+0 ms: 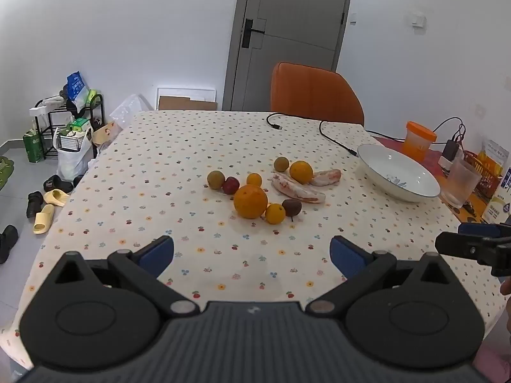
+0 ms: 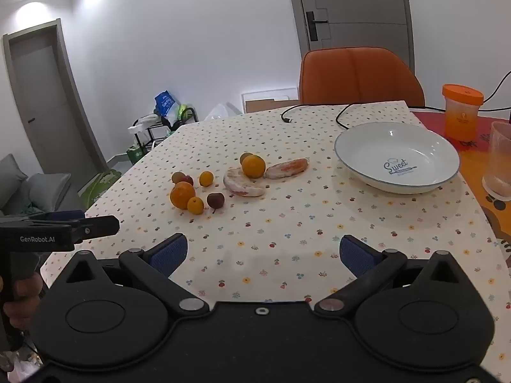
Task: Organize fruits
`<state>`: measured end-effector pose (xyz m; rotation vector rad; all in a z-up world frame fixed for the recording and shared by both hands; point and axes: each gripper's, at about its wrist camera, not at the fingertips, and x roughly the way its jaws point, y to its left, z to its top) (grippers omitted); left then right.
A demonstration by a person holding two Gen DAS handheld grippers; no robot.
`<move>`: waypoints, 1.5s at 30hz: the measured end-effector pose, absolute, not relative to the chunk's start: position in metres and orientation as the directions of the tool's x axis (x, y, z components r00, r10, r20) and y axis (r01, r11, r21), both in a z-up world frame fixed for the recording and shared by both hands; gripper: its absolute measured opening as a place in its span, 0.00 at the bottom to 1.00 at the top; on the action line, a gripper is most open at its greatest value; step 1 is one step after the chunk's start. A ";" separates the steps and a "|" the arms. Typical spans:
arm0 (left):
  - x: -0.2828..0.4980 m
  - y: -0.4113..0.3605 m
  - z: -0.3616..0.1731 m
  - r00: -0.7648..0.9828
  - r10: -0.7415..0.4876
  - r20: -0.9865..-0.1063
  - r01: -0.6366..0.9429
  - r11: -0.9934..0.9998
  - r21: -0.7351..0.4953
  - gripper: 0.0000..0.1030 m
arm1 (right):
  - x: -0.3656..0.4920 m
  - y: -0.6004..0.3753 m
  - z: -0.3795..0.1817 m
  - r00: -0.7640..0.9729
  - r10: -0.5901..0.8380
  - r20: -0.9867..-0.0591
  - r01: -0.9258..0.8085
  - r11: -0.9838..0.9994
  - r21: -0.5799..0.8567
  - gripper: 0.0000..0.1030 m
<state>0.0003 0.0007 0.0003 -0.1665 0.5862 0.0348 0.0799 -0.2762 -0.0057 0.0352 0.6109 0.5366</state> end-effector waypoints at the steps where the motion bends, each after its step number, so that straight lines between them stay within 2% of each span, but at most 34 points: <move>1: 0.001 0.000 0.000 0.832 -0.016 -0.554 -0.078 0.986 -0.145 1.00 | 0.080 -0.276 -0.005 0.685 0.489 -0.540 -0.468 0.864 0.187 1.00; 45: -0.001 -0.009 -0.003 0.835 -0.015 -0.550 -0.051 0.993 -0.104 1.00 | 0.079 -0.277 -0.011 0.682 0.468 -0.562 -0.457 0.873 0.172 1.00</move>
